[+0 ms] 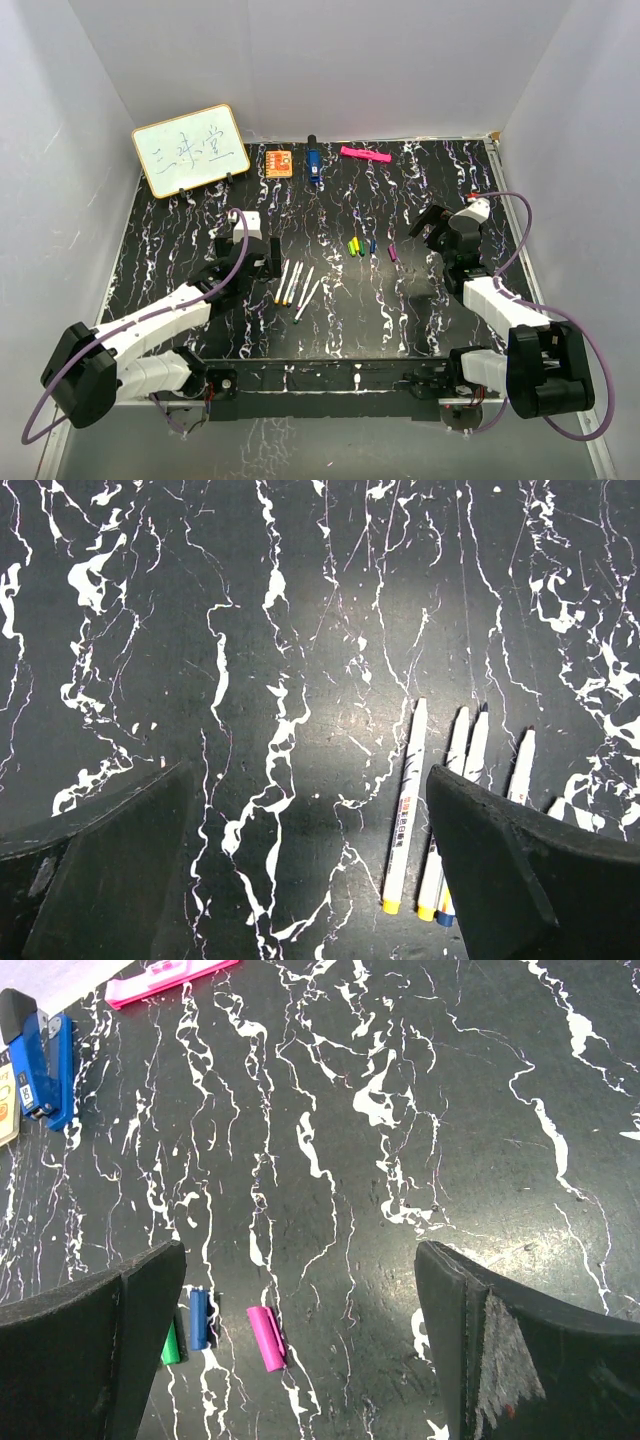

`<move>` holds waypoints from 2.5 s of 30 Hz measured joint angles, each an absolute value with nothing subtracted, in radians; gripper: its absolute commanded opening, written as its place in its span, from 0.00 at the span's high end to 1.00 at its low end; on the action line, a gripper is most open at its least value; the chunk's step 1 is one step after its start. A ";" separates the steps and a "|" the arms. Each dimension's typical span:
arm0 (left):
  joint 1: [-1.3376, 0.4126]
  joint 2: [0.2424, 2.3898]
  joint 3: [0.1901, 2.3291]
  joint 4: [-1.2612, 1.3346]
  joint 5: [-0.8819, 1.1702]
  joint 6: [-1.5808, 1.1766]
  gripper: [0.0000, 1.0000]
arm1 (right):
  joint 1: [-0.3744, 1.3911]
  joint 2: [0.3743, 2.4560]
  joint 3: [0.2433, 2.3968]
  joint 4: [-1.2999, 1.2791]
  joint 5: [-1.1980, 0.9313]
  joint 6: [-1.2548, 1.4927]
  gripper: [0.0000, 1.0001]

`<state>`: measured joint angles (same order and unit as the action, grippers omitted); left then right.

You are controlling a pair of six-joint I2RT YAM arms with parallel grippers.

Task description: Insert the pens into the pen caps

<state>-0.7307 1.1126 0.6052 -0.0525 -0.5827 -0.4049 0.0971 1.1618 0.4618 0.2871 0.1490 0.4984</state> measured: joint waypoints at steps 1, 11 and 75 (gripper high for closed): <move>-0.731 1.114 0.605 -0.054 -0.581 -0.406 0.02 | 0.097 1.163 0.462 0.287 0.149 0.498 0.02; -0.731 1.105 0.605 -0.046 -0.575 -0.412 0.02 | 0.097 1.169 0.462 0.287 0.149 0.498 0.02; -0.731 1.389 0.760 -0.310 -0.358 -0.511 0.49 | 0.397 1.452 0.734 0.133 0.078 0.394 0.80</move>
